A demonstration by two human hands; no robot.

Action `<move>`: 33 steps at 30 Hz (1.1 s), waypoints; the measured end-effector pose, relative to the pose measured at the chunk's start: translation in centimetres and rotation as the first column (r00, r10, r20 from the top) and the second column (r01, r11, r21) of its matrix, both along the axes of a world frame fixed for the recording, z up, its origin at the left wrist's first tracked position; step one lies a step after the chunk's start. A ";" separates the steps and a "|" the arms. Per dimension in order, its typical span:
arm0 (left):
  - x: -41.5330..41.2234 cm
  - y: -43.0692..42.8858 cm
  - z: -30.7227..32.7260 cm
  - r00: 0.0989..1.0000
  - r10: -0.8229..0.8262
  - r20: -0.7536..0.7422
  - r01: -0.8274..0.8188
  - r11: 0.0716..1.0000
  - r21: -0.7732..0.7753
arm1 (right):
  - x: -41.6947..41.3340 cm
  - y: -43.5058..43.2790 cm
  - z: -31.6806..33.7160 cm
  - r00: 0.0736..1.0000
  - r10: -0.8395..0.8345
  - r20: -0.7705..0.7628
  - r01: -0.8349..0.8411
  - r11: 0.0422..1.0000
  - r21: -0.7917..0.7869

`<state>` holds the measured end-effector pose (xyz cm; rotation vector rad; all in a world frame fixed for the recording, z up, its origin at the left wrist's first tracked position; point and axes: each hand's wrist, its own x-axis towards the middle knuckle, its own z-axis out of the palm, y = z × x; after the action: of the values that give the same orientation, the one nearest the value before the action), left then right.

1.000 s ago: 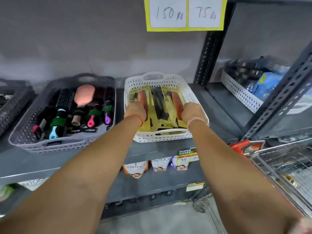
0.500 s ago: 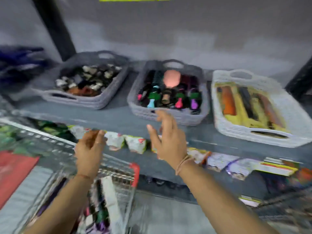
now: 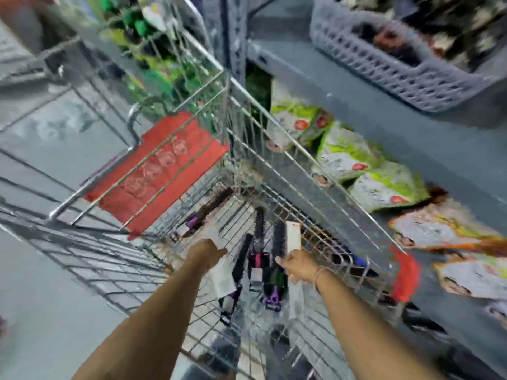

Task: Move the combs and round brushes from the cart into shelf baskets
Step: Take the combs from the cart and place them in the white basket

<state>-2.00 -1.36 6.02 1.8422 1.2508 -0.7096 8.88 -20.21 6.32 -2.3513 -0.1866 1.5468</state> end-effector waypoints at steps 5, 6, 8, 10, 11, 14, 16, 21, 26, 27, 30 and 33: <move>1.7 1.2 -3.8 0.945 0.325 -0.022 -0.324 0.945 0.056 | 0.2 2.0 -5.3 0.976 -0.084 0.199 0.089 0.996 -0.013; 2.0 1.1 -4.7 0.893 0.448 -0.039 -0.448 0.894 0.006 | 0.1 2.6 -6.3 0.933 -0.212 0.291 0.215 0.976 0.022; 2.4 0.7 -6.3 0.828 0.557 -0.062 -0.559 0.829 -0.015 | 0.0 3.1 -7.6 0.806 -0.435 0.400 0.444 0.893 0.076; 2.6 -0.1 -7.9 0.883 0.454 -0.121 -0.451 0.891 0.052 | 0.0 2.7 -8.6 0.738 -0.479 0.475 0.541 0.841 0.009; 2.5 -0.5 -8.5 0.910 0.390 -0.140 -0.382 0.920 0.086 | 0.0 2.2 -8.9 0.736 -0.425 0.527 0.533 0.843 -0.065; 1.6 -1.1 -9.7 0.936 0.297 -0.188 -0.277 0.953 0.125 | 0.0 -0.1 -9.8 0.866 -0.189 0.464 0.328 0.914 -0.239; 1.2 -1.1 -10.4 0.916 0.350 -0.195 -0.342 0.937 0.075 | 0.4 -1.4 -10.5 0.912 -0.178 0.370 0.268 0.941 -0.207; 2.1 0.2 -9.6 0.798 0.595 -0.092 -0.594 0.803 0.039 | 0.8 -1.6 -10.1 0.908 -0.303 0.289 0.342 0.935 -0.095; 3.4 1.0 -8.1 0.627 0.779 -0.029 -0.779 0.627 -0.010 | -0.4 -1.9 -9.7 0.921 -0.239 0.308 0.282 0.954 -0.104; 3.6 1.0 -7.9 0.601 0.799 -0.028 -0.799 0.599 -0.040 | -0.5 -1.8 -9.5 0.904 -0.267 0.334 0.319 0.941 -0.110; 4.1 0.7 -7.2 0.574 0.818 -0.050 -0.815 0.564 -0.132 | -1.3 -1.9 -8.8 0.792 -0.334 0.511 0.409 0.912 -0.036; 4.2 -0.1 -7.1 0.656 0.753 -0.045 -0.752 0.648 -0.122 | -2.0 -1.2 -8.7 0.804 -0.479 0.354 0.415 0.876 0.245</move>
<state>2.20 -1.47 -1.11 1.0307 1.7438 -0.2874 6.92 -21.45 -2.36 -2.3371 0.1499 0.7844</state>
